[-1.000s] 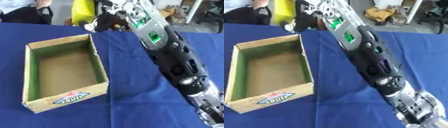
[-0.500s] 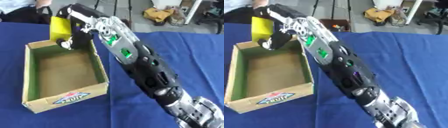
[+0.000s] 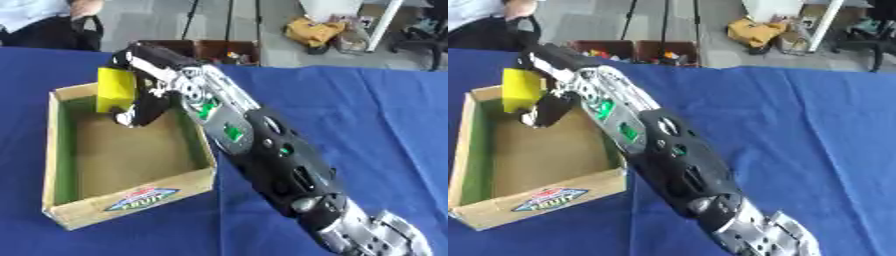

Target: Pick up objects on the table and place them in the box.

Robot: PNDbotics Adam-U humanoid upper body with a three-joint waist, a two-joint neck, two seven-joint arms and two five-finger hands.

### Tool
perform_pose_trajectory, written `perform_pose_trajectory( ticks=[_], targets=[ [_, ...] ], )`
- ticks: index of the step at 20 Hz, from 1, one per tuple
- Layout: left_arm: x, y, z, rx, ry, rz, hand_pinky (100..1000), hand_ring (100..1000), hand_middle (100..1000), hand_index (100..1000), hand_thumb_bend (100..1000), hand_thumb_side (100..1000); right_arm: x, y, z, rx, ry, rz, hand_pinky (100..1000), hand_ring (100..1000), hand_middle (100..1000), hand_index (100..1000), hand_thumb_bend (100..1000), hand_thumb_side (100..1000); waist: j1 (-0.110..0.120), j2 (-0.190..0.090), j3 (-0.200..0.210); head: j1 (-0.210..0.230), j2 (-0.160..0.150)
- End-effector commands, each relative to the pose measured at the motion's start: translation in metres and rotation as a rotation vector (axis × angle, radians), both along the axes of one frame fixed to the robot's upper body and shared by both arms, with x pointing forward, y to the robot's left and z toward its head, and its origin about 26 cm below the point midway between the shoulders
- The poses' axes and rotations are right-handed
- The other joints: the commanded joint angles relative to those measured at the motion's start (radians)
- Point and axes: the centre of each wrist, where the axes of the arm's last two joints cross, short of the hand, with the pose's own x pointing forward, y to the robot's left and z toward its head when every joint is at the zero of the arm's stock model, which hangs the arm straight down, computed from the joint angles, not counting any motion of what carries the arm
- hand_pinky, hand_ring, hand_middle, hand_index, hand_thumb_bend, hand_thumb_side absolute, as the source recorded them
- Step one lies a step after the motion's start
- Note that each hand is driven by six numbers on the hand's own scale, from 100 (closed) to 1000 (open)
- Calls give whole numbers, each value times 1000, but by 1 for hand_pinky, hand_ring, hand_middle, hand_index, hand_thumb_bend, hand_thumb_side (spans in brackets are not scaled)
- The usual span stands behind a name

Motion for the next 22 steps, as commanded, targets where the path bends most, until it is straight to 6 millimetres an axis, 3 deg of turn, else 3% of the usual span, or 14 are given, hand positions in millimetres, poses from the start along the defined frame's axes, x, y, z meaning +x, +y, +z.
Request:
perform_pose_trajectory(
  ticks=[1,12,16,17,19,21,22],
  targets=[
    [-4,-1,8,6,-33,-7,752,916,898,956,100,1000,1,5,-2,-26,2,7,258,505,467,452,100,156,-9,-14,3,-5,-13],
    [-4,-2,10,3,-36,-8,749,915,897,955,100,1000,14,8,-30,-118,88,3,306,539,502,495,100,133,-18,-5,6,-12,-18],
    [-4,-2,10,2,-38,-9,749,915,897,955,100,1000,15,8,-33,-144,100,19,450,625,593,617,100,160,-20,-5,5,-12,-20],
    [-4,-2,10,1,-38,-8,749,915,897,955,100,1000,15,7,-33,-151,97,24,529,686,671,703,100,199,-20,-5,4,-12,-20],
    [-4,-2,10,1,-37,-8,749,915,897,955,100,1000,14,7,-30,-163,84,34,603,750,755,782,157,257,-21,-6,2,-13,-20],
    [-4,-2,10,0,-36,-9,748,915,897,955,100,1000,13,6,-26,-169,67,41,695,812,823,843,289,351,-21,-7,1,-13,-21],
    [-4,-2,10,0,-35,-9,748,915,897,955,100,1000,13,5,-24,-172,60,44,702,818,830,846,300,359,-21,-7,1,-13,-22]
  ],
)
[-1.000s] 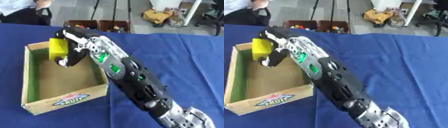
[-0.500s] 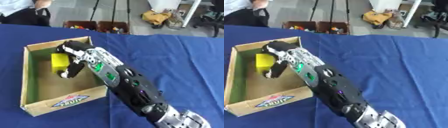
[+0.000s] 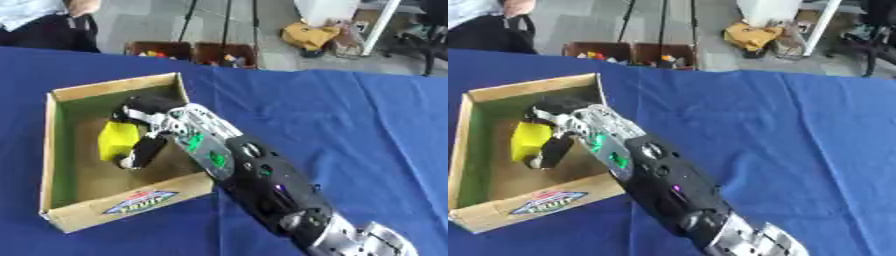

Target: Pick up objects on the table and place them in the box.

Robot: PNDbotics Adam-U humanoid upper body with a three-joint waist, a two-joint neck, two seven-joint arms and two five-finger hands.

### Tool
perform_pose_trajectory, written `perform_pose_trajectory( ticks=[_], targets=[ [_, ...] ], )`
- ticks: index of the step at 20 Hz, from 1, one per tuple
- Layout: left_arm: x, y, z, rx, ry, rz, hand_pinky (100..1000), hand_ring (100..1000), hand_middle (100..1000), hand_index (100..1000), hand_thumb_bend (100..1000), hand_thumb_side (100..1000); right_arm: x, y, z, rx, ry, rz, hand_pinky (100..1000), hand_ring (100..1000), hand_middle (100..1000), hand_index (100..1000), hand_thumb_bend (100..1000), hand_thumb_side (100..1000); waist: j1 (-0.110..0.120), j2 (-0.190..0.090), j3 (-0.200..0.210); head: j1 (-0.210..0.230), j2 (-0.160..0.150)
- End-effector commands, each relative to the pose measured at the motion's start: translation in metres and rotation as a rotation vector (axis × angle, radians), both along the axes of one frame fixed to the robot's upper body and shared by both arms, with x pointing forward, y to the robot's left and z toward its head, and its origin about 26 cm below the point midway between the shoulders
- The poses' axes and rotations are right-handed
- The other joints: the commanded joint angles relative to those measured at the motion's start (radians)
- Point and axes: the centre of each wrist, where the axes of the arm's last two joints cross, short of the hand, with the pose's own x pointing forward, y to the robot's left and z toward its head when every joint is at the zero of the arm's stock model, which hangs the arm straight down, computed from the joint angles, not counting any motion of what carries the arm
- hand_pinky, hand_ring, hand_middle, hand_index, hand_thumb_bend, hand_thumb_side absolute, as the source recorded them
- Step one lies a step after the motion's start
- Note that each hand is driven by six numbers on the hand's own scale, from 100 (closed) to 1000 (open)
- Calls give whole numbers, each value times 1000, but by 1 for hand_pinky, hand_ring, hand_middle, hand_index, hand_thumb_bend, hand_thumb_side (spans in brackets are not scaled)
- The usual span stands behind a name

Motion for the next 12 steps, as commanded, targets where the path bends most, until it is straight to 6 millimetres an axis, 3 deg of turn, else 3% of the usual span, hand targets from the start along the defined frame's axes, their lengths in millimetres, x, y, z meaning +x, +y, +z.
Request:
perform_pose_trajectory(
  ticks=[1,5,7,12],
  targets=[
    [-4,-1,8,7,-29,-3,748,915,897,955,100,1000,-3,-2,18,-3,-58,21,740,854,871,874,388,417,-8,-8,0,-3,-16],
    [-4,0,7,6,-25,0,748,915,897,955,100,1000,-3,-8,27,22,-73,24,831,935,928,927,600,532,-5,-12,-4,-4,-12],
    [-4,0,6,5,-24,2,748,915,897,955,100,1000,-4,-12,34,43,-96,18,855,949,941,937,641,554,-4,-14,-7,-3,-9],
    [-4,3,4,3,-17,15,748,915,897,954,100,1000,-19,-35,74,176,-245,12,848,940,925,929,556,638,2,-21,-20,7,1]
  ],
)
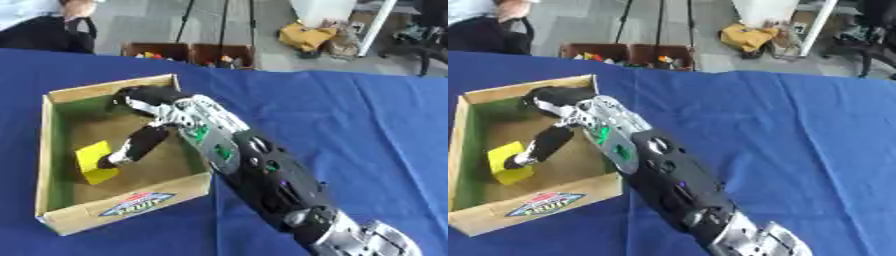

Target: Pick up objects on the table and place them in the box.

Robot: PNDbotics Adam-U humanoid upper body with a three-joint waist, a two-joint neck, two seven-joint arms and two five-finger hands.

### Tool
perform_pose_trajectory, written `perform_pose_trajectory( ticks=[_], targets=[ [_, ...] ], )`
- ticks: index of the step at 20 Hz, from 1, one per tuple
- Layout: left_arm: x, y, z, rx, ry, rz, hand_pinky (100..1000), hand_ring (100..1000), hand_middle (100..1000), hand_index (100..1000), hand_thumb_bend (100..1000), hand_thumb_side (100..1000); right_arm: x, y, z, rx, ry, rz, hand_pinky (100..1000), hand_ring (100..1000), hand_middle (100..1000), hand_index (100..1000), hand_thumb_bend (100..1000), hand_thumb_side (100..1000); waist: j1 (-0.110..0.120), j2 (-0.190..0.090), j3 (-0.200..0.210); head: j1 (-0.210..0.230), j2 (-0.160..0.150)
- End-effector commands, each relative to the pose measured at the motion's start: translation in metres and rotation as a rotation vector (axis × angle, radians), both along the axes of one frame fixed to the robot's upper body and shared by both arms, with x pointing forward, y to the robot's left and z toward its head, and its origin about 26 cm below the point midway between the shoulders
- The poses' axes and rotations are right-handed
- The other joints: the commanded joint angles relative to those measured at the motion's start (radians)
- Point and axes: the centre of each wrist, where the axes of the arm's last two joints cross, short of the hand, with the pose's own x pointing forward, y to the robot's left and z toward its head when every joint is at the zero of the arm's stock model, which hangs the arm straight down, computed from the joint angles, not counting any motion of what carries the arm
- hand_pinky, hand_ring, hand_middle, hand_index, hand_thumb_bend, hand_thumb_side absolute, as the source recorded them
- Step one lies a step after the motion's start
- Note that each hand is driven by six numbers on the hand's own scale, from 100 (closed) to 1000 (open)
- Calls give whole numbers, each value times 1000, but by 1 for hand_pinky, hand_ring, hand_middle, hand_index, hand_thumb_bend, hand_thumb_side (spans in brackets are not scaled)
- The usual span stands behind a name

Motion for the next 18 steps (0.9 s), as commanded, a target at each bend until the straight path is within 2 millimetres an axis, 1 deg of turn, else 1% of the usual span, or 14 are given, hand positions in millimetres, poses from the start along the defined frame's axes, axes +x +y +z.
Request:
perform_pose_trajectory(
  ticks=[1,2,3,5,8,9,10,16,18],
  targets=[
    [-4,3,6,5,-26,14,748,915,897,954,100,1000,-17,-21,46,121,-151,2,848,940,925,929,556,638,3,-22,-4,8,5],
    [-5,4,5,1,-23,20,747,915,897,954,100,1000,-24,-31,59,179,-202,-3,833,931,911,916,431,692,5,-23,-9,15,7],
    [-5,5,5,-2,-22,24,747,915,897,954,100,1000,-31,-39,69,236,-246,-8,819,923,900,904,319,687,7,-24,-13,22,9],
    [-5,6,3,-9,-18,32,747,915,897,954,100,1000,-47,-58,88,371,-340,-24,803,916,908,900,199,656,11,-26,-22,40,14],
    [-5,8,2,-16,-13,43,747,915,897,954,100,1000,-69,-84,106,568,-460,-37,778,898,885,888,109,645,20,-28,-35,68,15],
    [-5,8,1,-18,-12,46,747,915,897,954,100,1000,-77,-92,110,630,-499,-41,771,893,878,882,100,739,24,-29,-39,77,15],
    [-5,9,1,-20,-11,47,747,915,897,954,100,1000,-85,-100,114,688,-536,-40,770,892,874,882,100,621,27,-30,-44,85,15],
    [-5,11,-1,-34,-3,67,746,916,898,954,100,998,-128,-140,124,937,-746,-24,747,857,852,872,100,540,47,-32,-70,123,17],
    [-5,11,-2,-41,-2,73,746,917,900,955,100,994,-142,-152,125,1009,-837,-16,745,846,846,876,100,542,54,-32,-79,135,20]
  ],
)
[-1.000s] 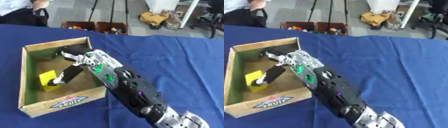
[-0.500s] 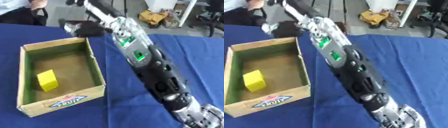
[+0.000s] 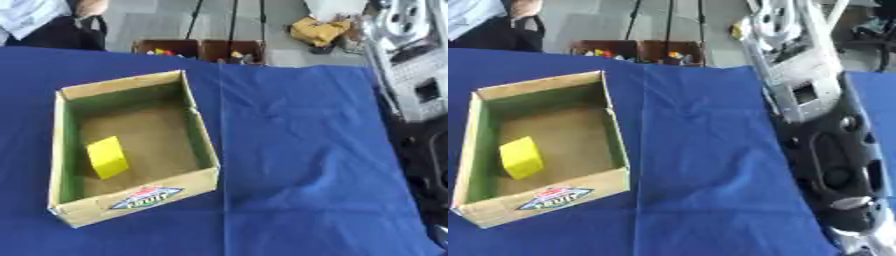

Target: Pick up objects on the table and place them in the box.

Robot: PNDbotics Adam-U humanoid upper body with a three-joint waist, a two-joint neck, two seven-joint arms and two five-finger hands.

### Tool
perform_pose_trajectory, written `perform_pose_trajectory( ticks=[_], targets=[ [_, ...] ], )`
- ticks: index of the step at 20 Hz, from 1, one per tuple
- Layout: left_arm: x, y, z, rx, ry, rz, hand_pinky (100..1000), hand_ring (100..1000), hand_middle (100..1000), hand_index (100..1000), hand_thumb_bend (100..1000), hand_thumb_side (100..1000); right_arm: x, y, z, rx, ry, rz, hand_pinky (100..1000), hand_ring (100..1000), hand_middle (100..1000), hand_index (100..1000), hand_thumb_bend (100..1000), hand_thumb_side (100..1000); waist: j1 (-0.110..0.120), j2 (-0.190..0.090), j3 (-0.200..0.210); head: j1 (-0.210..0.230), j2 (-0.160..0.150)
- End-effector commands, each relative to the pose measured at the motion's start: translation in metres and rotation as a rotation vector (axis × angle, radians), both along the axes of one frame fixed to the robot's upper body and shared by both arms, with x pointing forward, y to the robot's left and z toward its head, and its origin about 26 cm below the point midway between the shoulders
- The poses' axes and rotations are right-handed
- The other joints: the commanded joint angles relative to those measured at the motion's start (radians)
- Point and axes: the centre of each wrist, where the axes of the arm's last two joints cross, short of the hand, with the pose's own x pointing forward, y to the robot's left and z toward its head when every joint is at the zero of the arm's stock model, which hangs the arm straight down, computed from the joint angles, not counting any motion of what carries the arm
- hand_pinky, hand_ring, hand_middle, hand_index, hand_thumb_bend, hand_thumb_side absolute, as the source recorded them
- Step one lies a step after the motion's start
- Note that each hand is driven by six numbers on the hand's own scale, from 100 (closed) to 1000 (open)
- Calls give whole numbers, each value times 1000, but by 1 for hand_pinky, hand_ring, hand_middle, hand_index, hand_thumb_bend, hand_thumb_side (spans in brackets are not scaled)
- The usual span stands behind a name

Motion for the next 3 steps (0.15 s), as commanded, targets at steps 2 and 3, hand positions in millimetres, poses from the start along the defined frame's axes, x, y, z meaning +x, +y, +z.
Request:
perform_pose_trajectory(
  ticks=[2,3],
  targets=[
    [-5,4,7,-1,-32,32,746,917,901,956,100,991,-29,-28,15,114,-244,-36,748,844,846,880,100,565,26,-31,-12,29,11],
    [-5,5,7,-5,-33,36,746,917,901,956,100,991,-29,-33,14,127,-286,-45,748,844,846,880,100,567,28,-31,-15,33,13]
  ],
)
